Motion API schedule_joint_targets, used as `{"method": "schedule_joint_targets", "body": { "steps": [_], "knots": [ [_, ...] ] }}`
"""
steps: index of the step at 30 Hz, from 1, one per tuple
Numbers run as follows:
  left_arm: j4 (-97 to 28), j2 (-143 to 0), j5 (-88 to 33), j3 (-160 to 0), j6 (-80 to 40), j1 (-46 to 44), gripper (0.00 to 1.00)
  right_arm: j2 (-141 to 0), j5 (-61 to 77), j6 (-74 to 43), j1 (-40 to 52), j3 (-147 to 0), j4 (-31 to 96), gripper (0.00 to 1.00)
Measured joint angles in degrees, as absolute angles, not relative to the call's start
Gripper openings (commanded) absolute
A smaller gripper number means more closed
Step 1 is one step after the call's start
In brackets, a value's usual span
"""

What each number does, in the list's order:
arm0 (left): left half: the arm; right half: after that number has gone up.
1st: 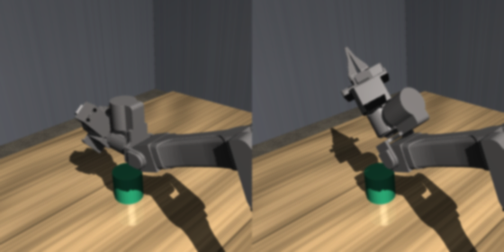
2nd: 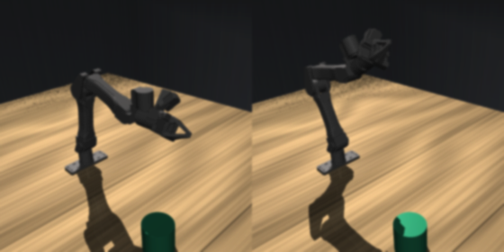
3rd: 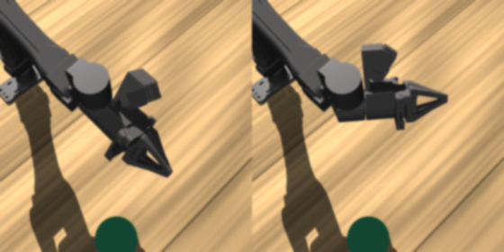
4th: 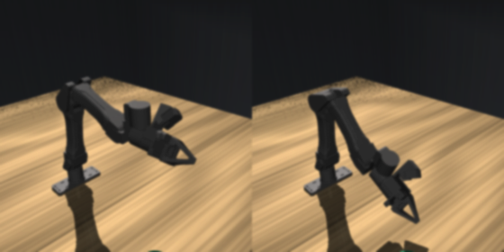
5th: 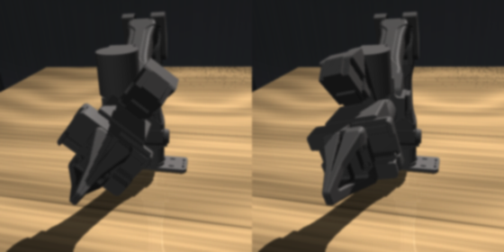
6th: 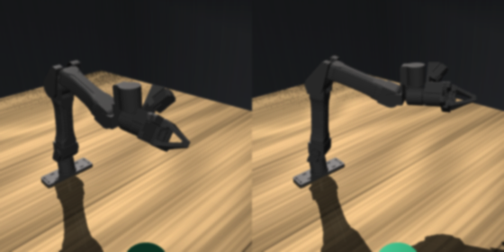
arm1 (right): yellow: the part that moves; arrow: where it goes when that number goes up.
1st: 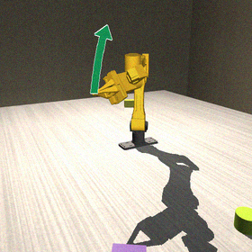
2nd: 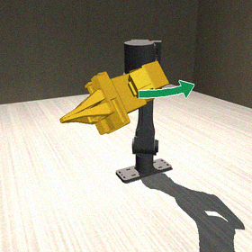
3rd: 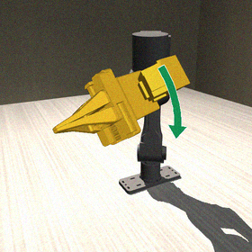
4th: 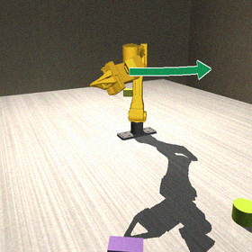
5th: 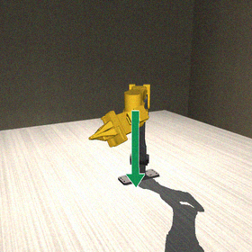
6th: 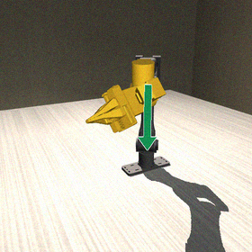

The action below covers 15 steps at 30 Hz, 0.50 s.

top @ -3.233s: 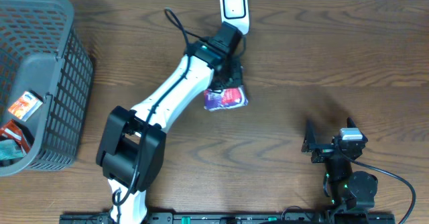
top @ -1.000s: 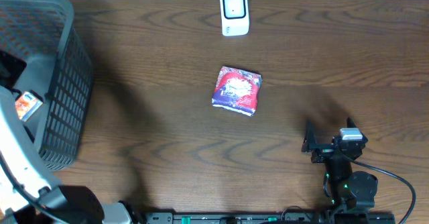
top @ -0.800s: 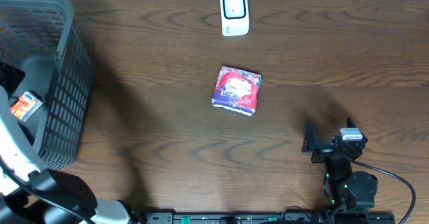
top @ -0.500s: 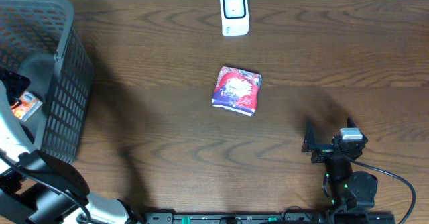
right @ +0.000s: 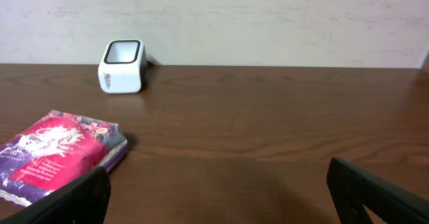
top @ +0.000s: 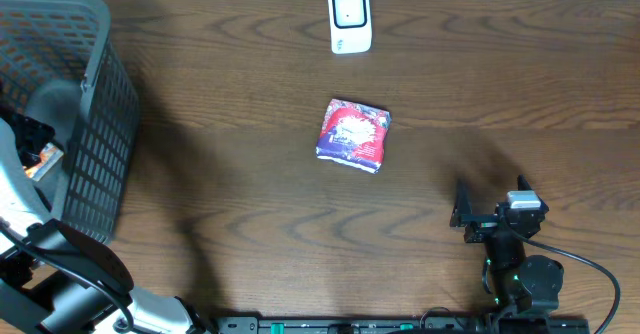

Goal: Scan the item barcode
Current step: 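Move the left gripper back into the grey basket, then grasp the red snack bar with the left gripper and lift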

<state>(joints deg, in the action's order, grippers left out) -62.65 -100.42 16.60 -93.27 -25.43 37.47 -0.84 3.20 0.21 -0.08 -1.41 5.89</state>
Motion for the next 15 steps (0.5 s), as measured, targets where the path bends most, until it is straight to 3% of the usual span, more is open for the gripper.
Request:
{"method": "schedule_joint_targets", "body": {
  "steps": [15],
  "knots": [
    [-57.8,-100.4,16.9,-85.3,-24.9,40.1,0.90,-0.8,3.2,0.2,-0.1,-1.4,5.9,0.99]
  ]
}}
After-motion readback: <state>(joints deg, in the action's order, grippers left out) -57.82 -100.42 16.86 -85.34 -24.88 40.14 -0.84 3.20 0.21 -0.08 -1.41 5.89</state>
